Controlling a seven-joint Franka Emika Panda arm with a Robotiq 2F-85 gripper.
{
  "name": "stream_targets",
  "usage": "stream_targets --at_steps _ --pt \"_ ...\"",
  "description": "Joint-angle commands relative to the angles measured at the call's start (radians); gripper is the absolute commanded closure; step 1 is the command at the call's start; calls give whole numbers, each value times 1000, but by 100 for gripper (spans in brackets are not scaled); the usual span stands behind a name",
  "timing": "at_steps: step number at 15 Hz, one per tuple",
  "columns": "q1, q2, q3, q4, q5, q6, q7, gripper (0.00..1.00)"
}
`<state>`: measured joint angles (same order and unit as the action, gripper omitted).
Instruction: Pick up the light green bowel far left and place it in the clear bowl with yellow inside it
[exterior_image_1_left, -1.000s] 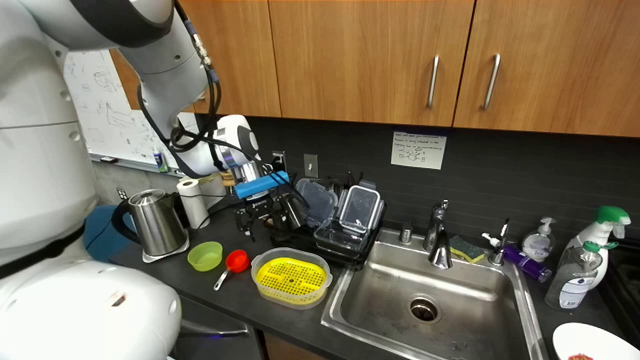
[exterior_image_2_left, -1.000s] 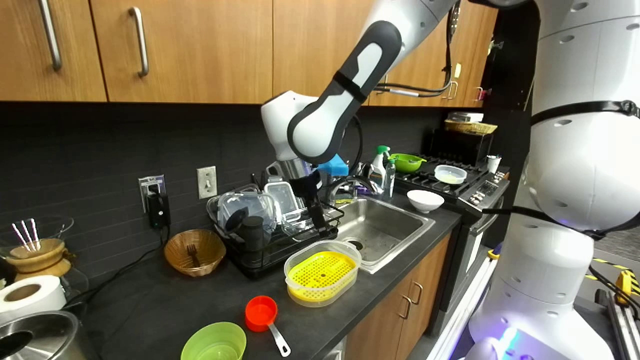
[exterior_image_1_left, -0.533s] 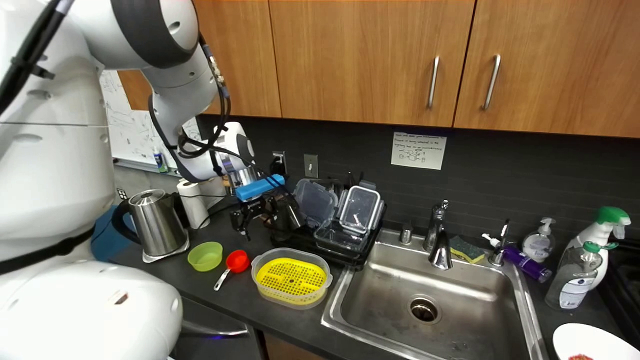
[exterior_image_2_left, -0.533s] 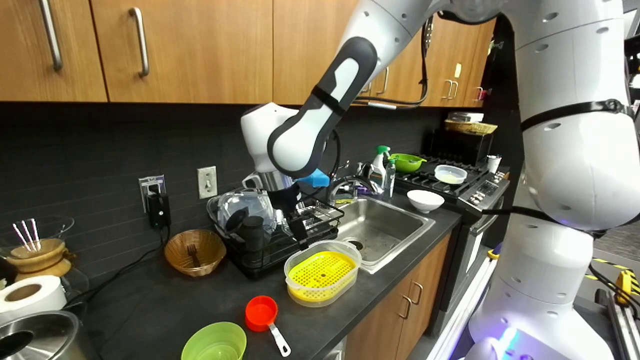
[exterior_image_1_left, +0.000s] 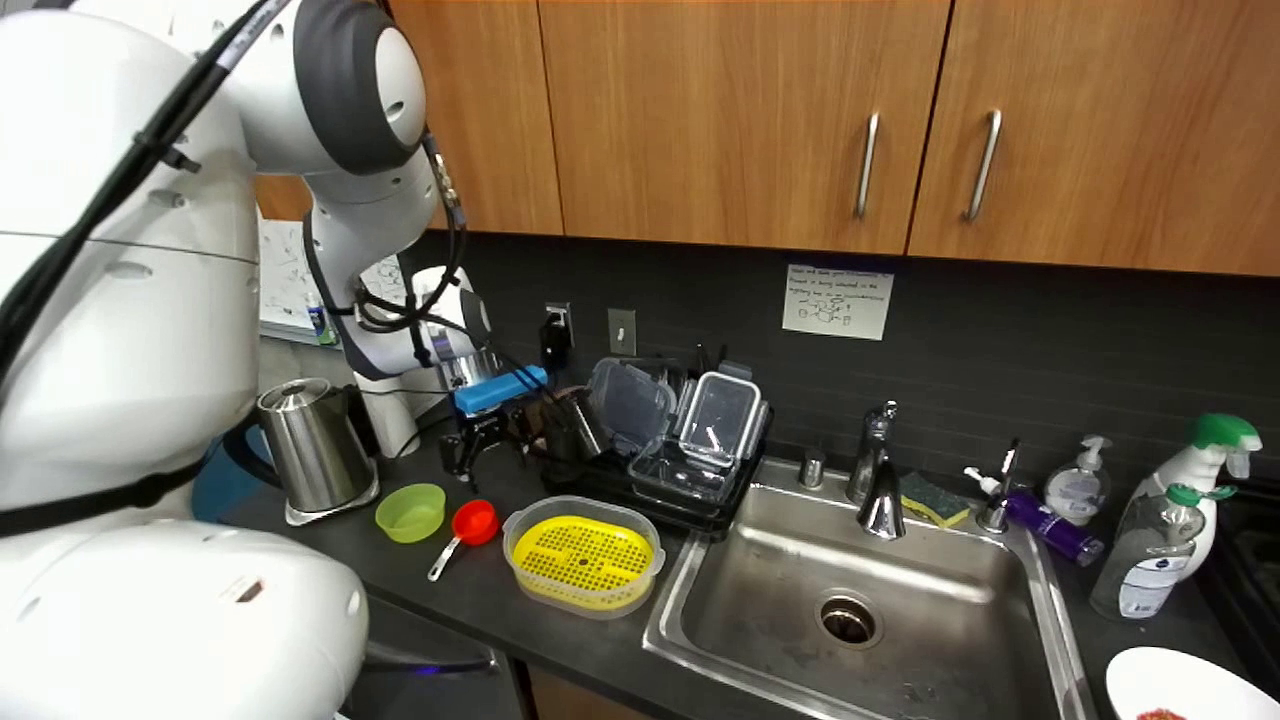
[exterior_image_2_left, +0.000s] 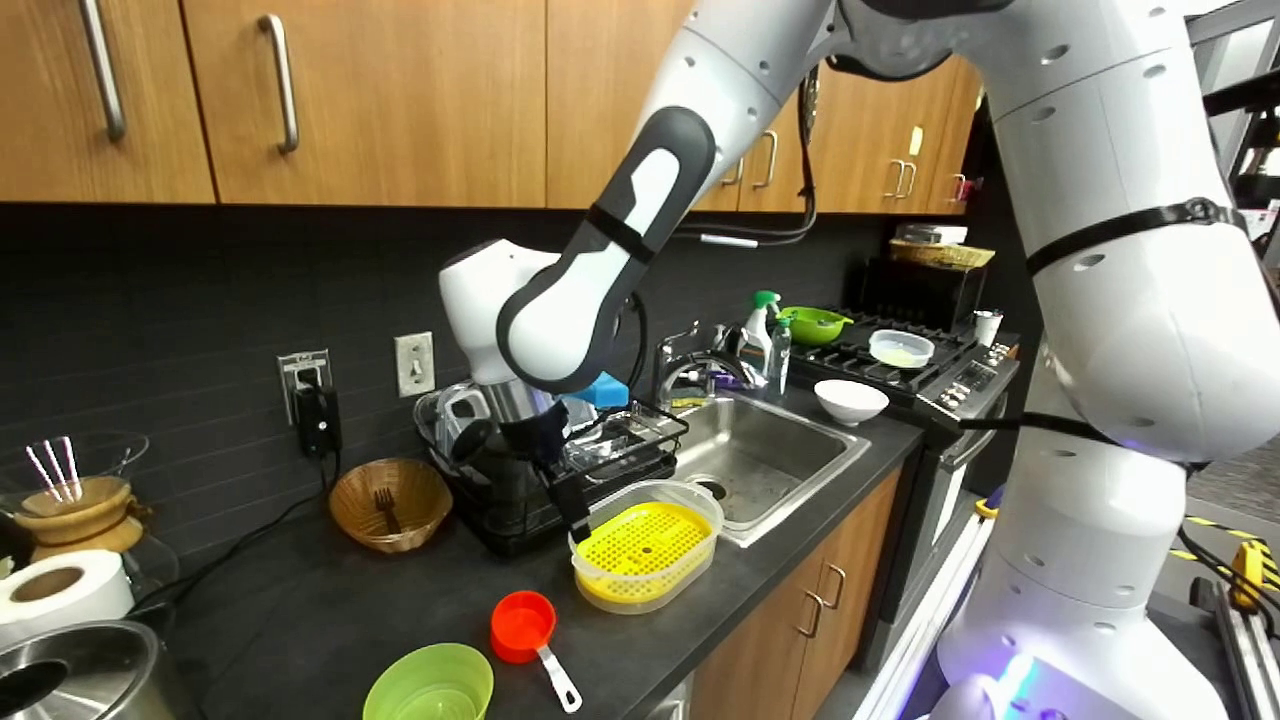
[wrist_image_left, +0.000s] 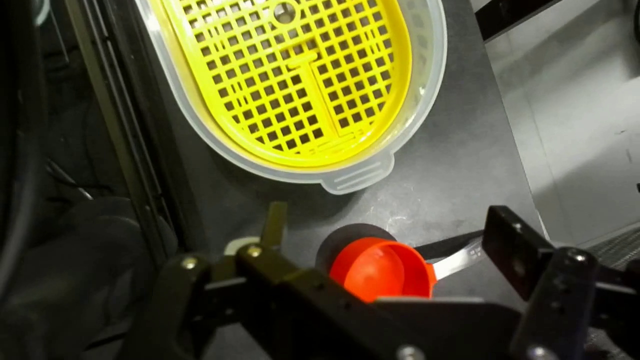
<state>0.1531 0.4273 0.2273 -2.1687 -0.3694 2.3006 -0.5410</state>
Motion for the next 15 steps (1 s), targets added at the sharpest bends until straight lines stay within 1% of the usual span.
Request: stream_targets --at_steps 1,7,15 --pt "9 46 9 49 8 -11 -30 0" --pt "27 96 15 101 3 -37 -38 0" --pt "113 166 16 191 -47 -128 -20 0"
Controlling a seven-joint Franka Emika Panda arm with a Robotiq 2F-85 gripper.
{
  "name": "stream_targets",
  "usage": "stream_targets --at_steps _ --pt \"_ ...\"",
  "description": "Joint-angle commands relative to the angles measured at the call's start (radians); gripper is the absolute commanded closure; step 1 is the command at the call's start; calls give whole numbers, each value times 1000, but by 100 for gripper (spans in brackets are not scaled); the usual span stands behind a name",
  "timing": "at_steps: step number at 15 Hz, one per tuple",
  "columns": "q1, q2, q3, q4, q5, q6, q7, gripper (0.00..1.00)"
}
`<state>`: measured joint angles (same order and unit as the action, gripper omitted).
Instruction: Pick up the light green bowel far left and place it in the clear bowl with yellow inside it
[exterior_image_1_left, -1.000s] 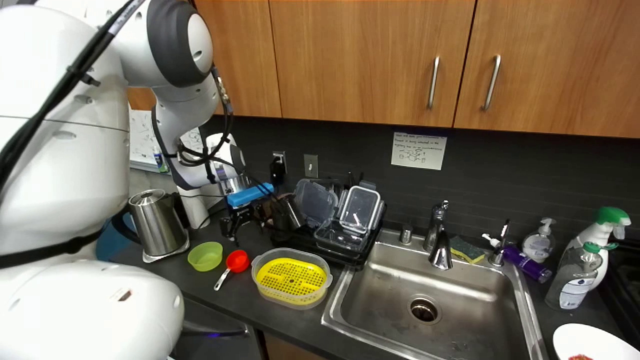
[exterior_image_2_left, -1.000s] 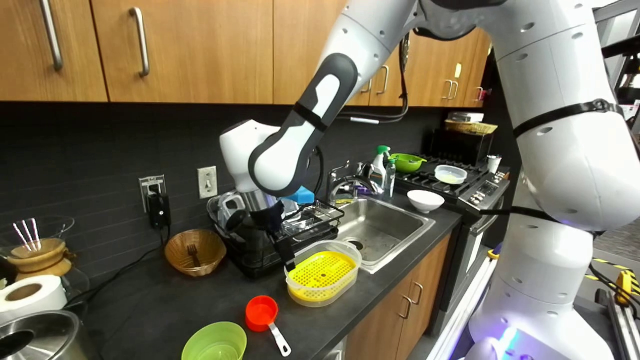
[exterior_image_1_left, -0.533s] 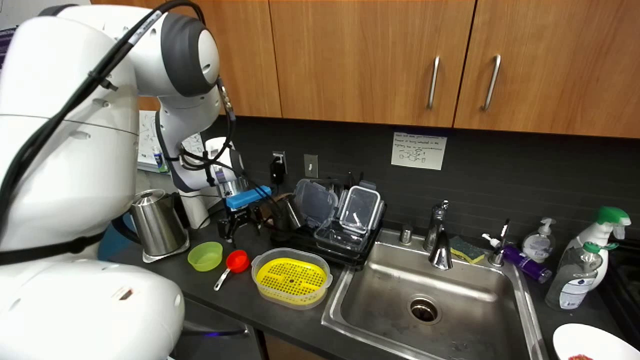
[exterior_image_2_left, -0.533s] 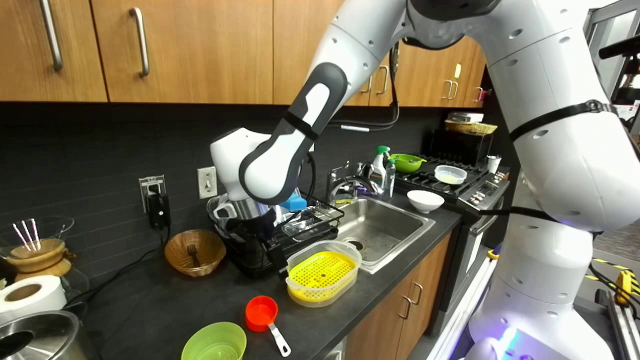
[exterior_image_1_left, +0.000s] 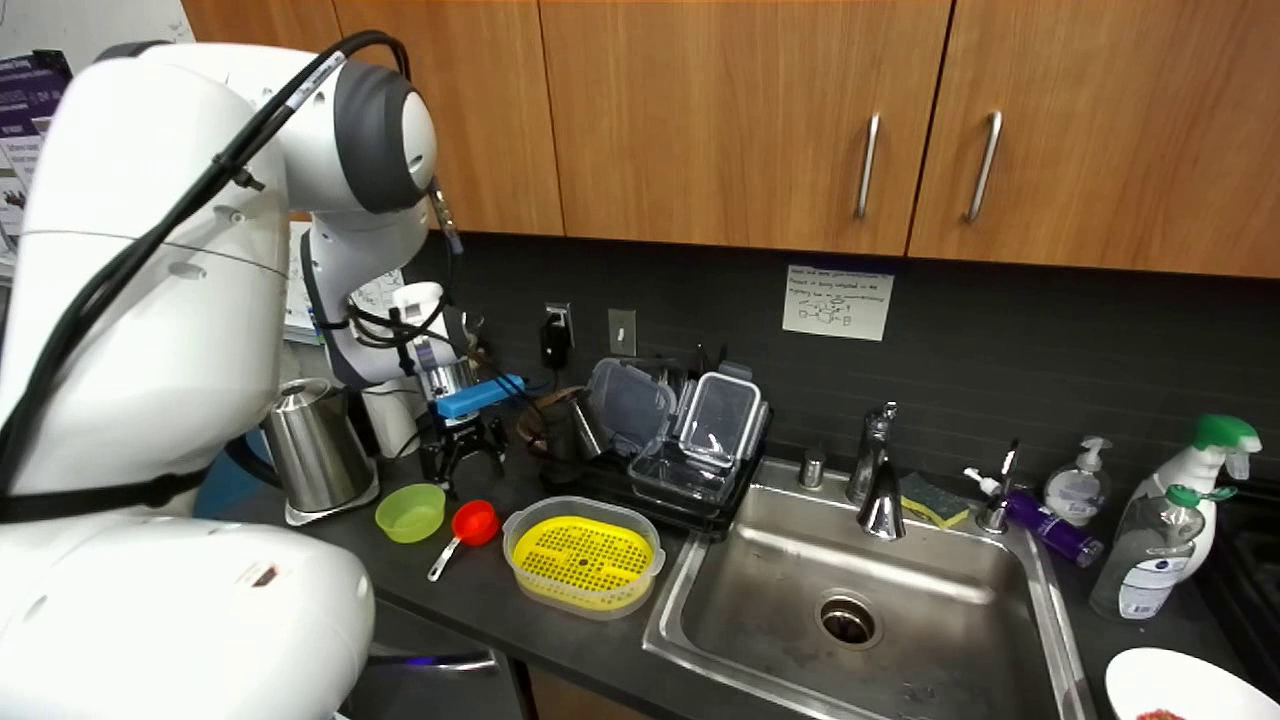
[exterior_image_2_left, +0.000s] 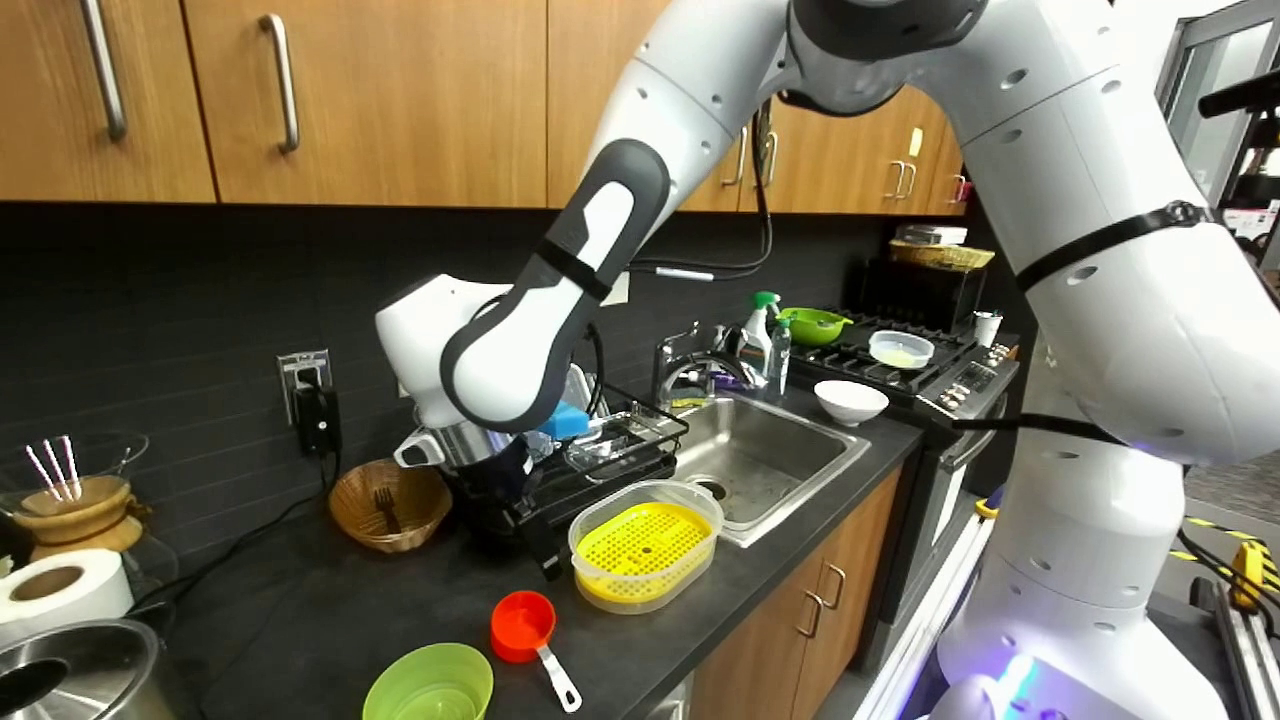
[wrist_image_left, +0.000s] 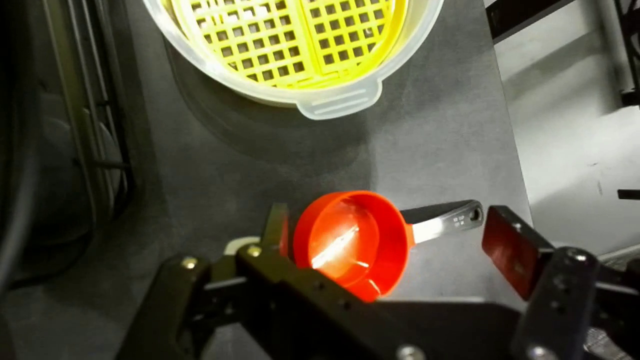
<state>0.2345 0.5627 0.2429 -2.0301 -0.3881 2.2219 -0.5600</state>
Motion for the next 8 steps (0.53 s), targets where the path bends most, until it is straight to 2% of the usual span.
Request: stream_targets --at_steps 1,4,8 --pt "41 40 1 65 -35 -62 -4 0" --pt "65 60 0 95 -68 -79 -11 0" --pt "65 74 4 102 -137 18 -61 0"
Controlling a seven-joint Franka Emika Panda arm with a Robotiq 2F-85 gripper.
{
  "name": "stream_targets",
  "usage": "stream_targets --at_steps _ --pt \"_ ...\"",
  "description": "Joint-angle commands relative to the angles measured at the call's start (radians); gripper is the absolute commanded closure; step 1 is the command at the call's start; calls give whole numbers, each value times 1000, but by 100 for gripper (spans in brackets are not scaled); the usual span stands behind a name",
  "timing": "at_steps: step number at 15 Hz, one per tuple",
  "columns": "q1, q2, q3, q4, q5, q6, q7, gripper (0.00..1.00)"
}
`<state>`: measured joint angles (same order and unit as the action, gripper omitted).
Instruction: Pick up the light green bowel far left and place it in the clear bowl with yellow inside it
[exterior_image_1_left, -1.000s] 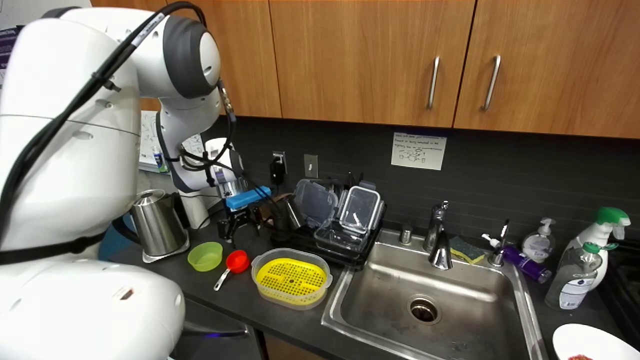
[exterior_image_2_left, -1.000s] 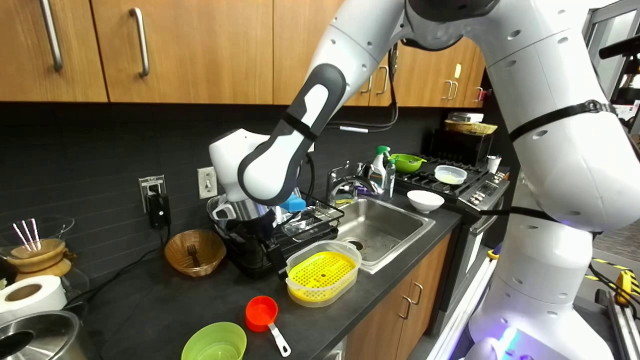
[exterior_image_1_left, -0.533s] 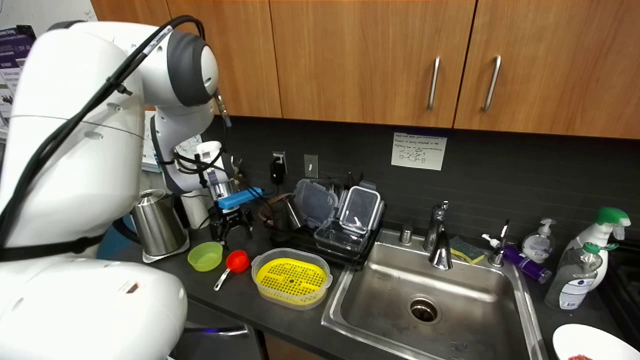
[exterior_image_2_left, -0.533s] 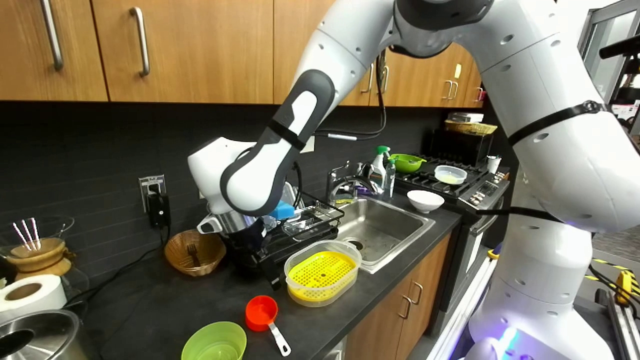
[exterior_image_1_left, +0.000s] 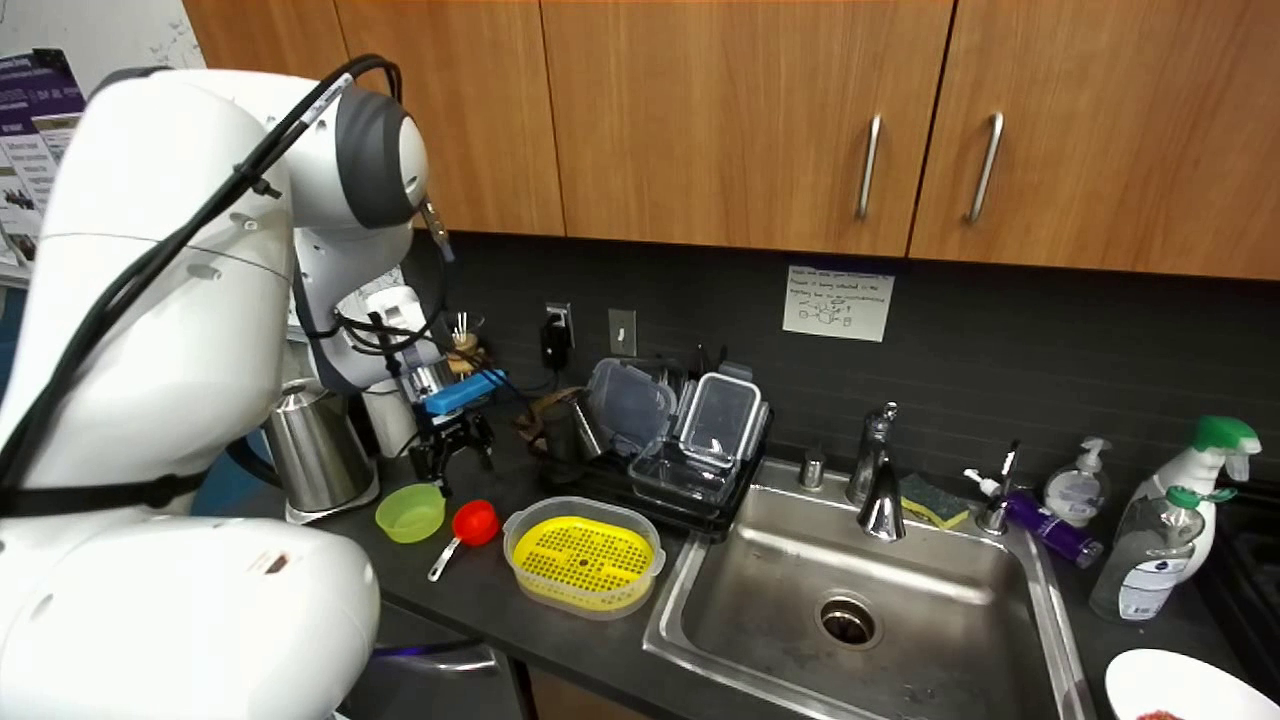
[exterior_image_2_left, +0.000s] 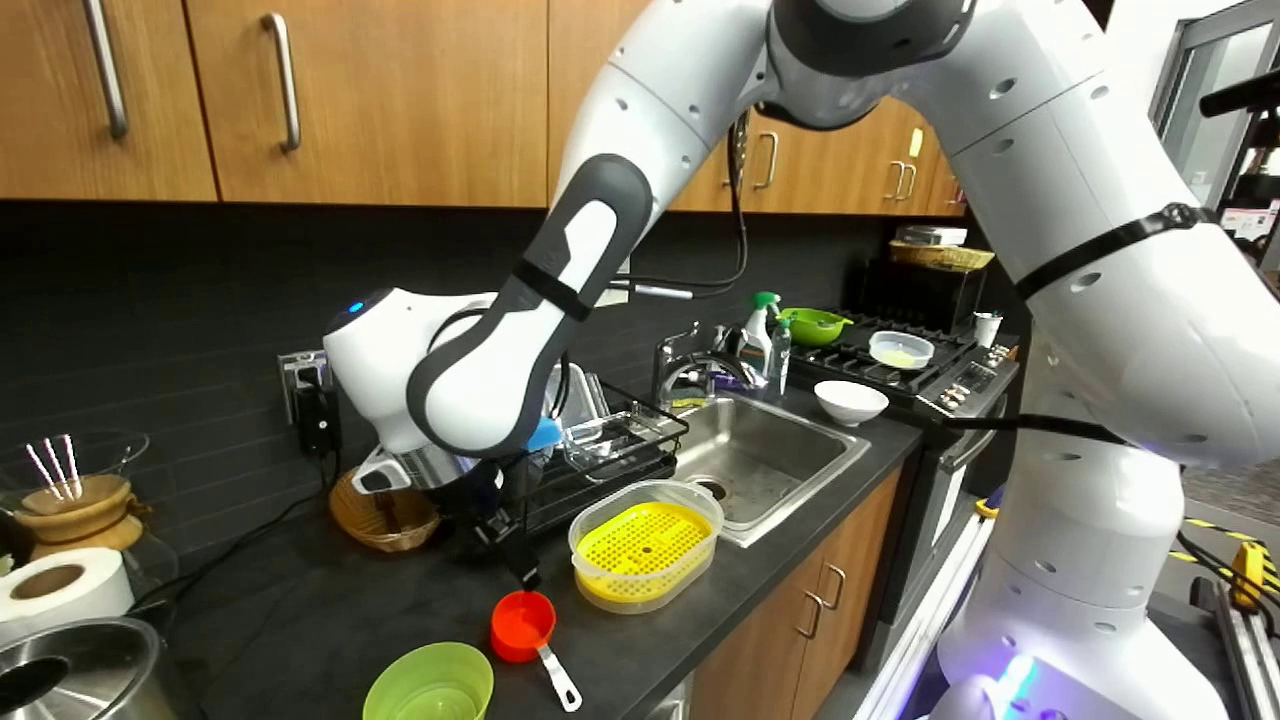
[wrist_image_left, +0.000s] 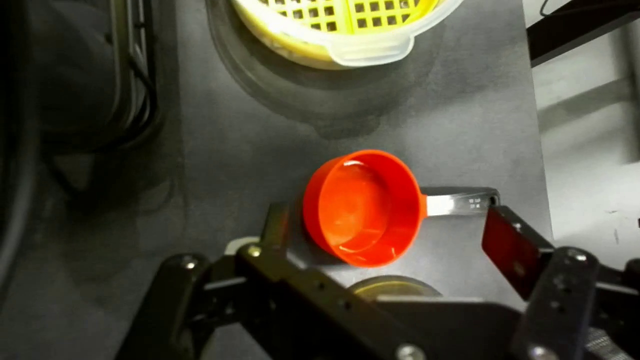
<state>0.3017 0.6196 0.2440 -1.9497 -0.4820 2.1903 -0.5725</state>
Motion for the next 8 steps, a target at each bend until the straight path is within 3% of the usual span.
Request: stream_targets --at_steps 1,8 --pt "-4 22 5 25 -51 73 -67 0" --pt "-14 55 15 39 -32 147 -225 0"
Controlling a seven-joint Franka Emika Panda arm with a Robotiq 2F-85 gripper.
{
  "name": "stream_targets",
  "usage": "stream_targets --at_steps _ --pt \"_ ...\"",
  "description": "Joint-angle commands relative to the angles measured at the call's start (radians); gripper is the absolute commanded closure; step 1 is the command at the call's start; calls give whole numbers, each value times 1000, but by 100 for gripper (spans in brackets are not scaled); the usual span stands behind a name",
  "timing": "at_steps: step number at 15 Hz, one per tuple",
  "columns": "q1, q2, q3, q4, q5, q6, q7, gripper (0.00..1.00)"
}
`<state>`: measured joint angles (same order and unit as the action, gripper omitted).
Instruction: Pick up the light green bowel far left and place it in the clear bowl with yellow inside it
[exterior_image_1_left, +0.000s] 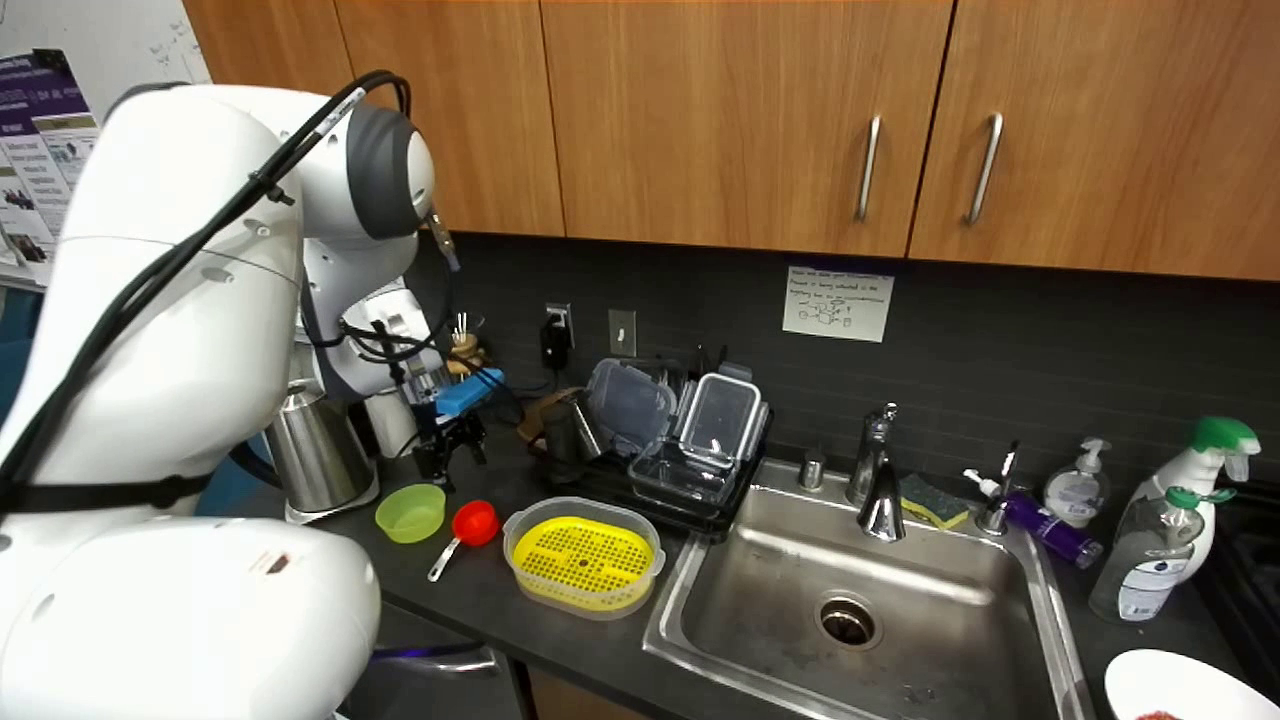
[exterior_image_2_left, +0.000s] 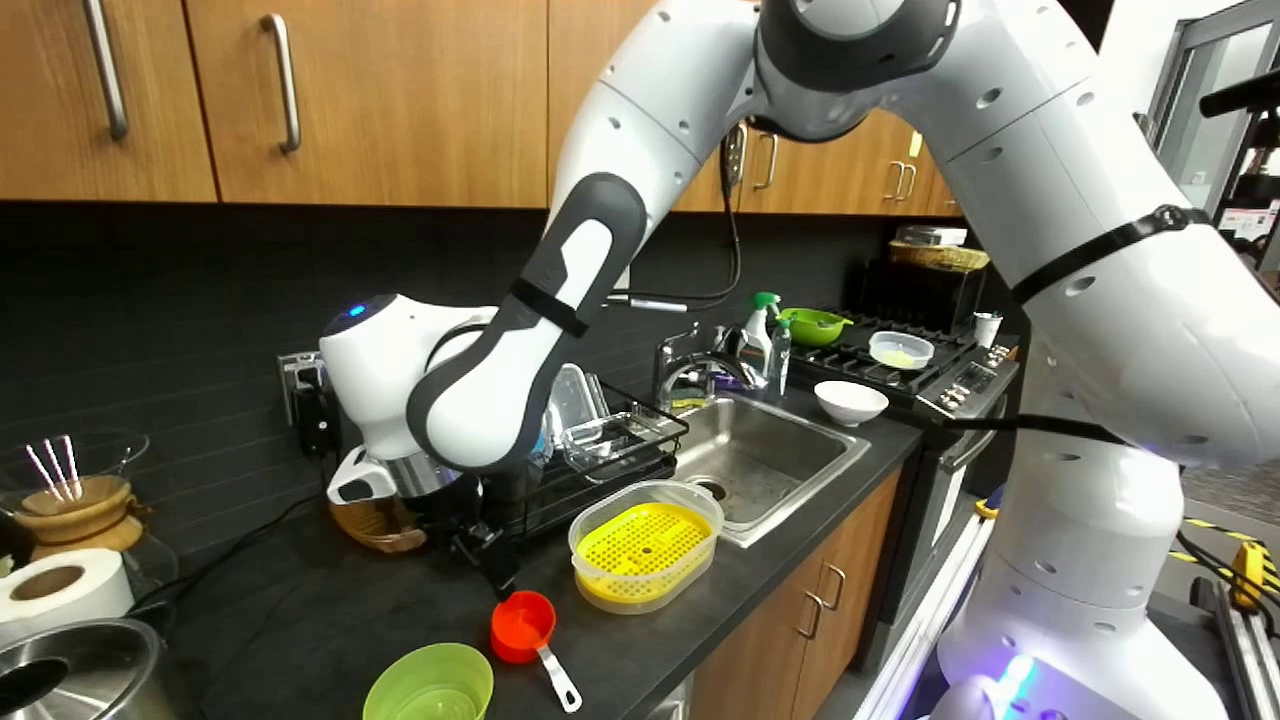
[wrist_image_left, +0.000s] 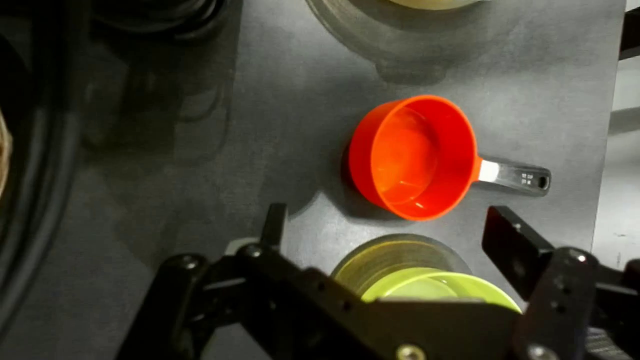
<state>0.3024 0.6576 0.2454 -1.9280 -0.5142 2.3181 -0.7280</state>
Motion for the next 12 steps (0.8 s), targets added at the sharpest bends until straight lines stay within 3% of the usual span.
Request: stream_targets --at_steps 1,12 --pt "-17 22 17 21 5 20 -94 0" --pt "78 64 14 75 -20 -79 -180 0"
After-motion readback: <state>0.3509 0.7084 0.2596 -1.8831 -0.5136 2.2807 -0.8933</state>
